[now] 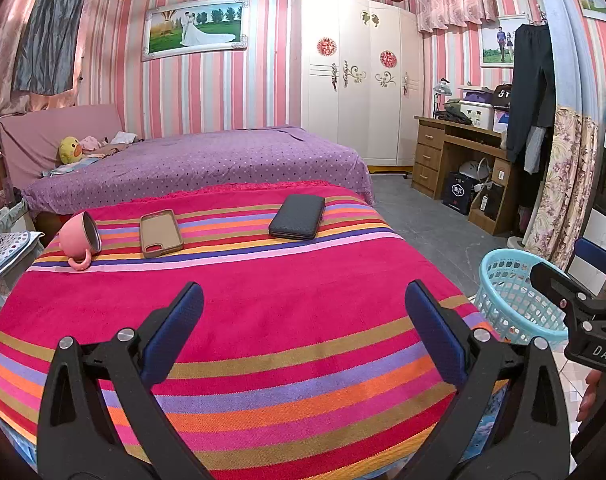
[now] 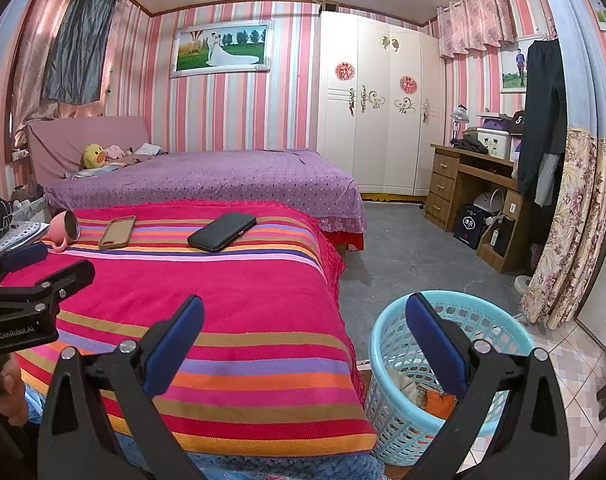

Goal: Collect trash

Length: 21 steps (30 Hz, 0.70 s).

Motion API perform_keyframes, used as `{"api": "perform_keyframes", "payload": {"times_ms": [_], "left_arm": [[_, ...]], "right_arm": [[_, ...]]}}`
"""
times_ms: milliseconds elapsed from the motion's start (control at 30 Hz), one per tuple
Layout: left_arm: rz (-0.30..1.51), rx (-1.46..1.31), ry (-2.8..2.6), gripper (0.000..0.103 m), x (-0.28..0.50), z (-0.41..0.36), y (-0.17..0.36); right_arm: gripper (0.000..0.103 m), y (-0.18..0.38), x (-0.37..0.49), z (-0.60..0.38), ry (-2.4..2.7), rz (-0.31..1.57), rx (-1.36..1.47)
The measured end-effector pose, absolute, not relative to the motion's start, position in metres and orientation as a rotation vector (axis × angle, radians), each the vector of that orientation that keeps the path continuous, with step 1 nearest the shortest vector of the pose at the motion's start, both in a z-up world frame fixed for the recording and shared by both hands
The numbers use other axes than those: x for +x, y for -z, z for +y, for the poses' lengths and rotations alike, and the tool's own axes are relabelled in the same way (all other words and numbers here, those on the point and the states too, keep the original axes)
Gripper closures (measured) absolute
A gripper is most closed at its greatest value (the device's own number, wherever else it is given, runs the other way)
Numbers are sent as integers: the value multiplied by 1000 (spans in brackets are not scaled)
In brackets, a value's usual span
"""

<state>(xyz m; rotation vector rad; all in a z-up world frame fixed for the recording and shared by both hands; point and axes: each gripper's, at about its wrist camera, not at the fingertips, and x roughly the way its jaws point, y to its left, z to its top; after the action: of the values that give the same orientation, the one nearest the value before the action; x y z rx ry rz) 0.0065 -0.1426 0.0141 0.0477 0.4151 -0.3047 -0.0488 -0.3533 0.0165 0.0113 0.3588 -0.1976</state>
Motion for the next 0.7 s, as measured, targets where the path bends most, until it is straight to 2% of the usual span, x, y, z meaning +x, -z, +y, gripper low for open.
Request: {"api": "perform_keyframes", "payload": {"times_ms": [700], "left_arm": [[404, 43, 290, 6, 11, -136, -23]], "right_arm": [[5, -17, -49, -357, 202, 357, 12]]}}
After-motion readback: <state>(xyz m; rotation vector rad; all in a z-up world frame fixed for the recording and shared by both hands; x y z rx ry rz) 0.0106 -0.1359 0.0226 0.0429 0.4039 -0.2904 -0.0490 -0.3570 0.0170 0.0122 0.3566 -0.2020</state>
